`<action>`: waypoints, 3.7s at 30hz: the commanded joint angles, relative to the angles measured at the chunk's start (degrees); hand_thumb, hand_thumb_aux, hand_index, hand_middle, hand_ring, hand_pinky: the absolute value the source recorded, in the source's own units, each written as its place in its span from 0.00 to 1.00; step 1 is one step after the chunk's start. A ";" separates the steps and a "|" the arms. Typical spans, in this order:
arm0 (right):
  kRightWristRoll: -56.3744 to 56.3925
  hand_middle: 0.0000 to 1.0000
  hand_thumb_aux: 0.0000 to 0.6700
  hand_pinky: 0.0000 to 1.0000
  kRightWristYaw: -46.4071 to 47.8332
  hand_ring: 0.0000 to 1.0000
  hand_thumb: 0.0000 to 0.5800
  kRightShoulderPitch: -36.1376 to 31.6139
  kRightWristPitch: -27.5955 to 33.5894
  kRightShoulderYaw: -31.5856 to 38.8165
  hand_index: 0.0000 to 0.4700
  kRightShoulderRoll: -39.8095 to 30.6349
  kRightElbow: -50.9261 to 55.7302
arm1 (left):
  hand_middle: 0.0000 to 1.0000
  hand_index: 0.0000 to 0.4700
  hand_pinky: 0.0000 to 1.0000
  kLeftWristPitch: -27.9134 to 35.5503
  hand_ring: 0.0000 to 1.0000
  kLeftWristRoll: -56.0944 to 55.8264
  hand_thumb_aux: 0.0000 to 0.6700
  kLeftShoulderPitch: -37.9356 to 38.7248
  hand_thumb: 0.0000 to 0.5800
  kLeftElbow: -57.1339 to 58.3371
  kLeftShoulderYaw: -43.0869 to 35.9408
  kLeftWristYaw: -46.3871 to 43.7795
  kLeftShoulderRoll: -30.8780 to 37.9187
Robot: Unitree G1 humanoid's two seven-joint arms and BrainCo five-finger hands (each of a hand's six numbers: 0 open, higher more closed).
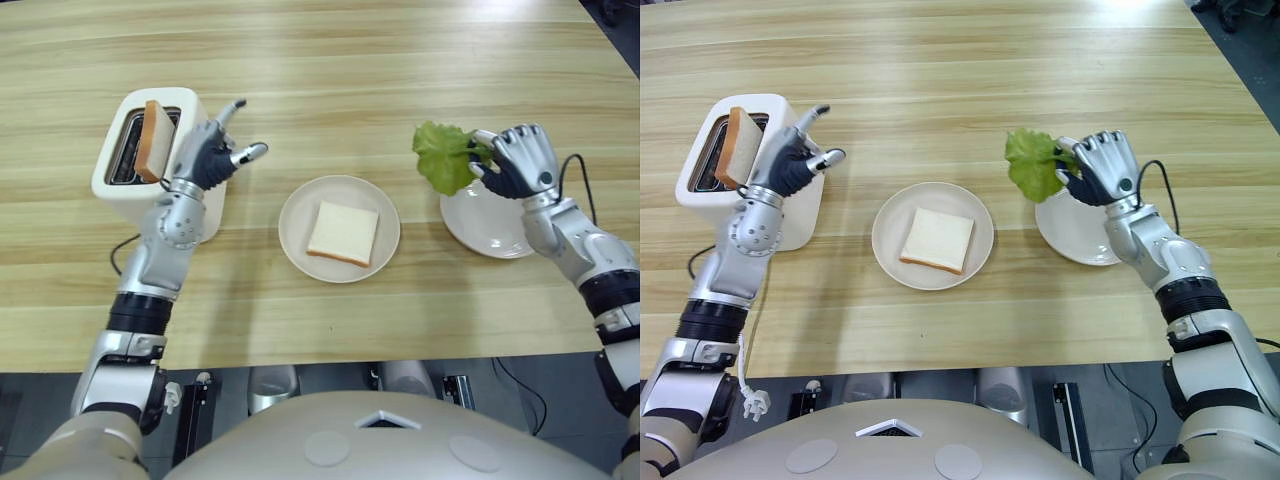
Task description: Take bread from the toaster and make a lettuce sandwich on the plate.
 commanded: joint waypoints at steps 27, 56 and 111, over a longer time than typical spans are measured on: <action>0.07 1.00 1.00 1.00 17.27 1.00 1.00 -6.11 -12.98 11.72 0.98 20.17 16.04 | 0.00 0.00 0.00 9.76 0.00 6.27 0.00 12.47 0.00 -14.51 20.84 2.79 6.18; 4.10 0.29 0.00 0.29 24.71 0.29 0.00 -3.97 -10.77 6.23 0.00 16.11 8.01 | 0.00 0.00 0.00 20.07 0.00 18.30 0.00 15.61 0.00 -7.22 14.75 2.04 9.89; 7.48 0.00 0.00 0.00 18.00 0.00 0.00 -1.09 -8.98 -2.76 0.00 14.80 2.46 | 1.00 0.98 1.00 15.17 1.00 15.85 1.00 4.19 1.00 -24.20 18.30 11.38 8.85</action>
